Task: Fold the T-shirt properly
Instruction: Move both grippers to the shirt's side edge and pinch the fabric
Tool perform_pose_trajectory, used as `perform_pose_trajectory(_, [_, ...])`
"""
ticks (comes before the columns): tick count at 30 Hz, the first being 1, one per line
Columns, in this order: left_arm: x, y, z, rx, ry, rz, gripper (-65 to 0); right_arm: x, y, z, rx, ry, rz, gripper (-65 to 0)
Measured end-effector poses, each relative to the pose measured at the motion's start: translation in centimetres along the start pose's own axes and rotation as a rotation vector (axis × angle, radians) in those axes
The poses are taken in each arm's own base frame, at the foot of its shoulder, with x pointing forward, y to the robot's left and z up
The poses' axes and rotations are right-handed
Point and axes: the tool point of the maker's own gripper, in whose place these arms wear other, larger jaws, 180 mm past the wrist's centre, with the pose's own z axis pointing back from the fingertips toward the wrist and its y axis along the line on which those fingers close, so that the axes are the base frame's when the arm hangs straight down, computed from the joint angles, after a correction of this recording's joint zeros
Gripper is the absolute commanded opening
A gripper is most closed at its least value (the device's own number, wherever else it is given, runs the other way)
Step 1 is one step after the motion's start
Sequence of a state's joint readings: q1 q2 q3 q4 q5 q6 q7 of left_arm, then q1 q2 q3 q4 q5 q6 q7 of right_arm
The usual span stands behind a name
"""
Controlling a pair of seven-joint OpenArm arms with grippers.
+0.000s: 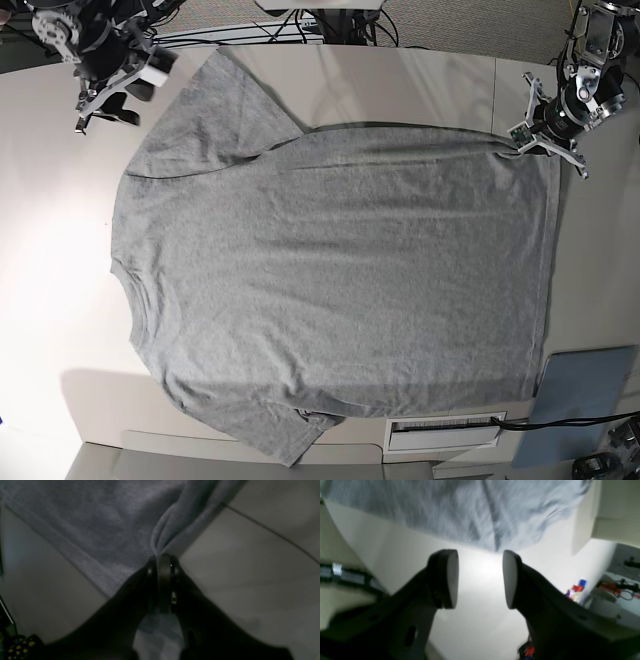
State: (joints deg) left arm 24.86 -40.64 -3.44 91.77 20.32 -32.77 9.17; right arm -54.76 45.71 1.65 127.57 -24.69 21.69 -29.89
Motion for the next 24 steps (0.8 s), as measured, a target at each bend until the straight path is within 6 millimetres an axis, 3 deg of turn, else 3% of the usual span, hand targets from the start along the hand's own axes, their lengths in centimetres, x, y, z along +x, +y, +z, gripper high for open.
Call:
perform_pose_trajectory(5, [0.4, -0.2, -0.2, 0.016, 0.02, -0.004, -65.0, -1.4, 0.6, -2.0, 0.033, 0.012, 0.012, -36.9])
perform_pose_trajectory(18, [1.2, -0.4, -0.6, 0.038, 0.009, 0.018, -65.0, 0.5, 4.2, -6.2, 0.105, 0.026, 0.186, -36.9])
perform_pose_trajectory(24, [1.2, -0.4, -0.6, 0.038, 0.008, 0.018, -65.0, 1.8, 3.1, -8.0, 0.051, 0.014, 0.152, -36.9])
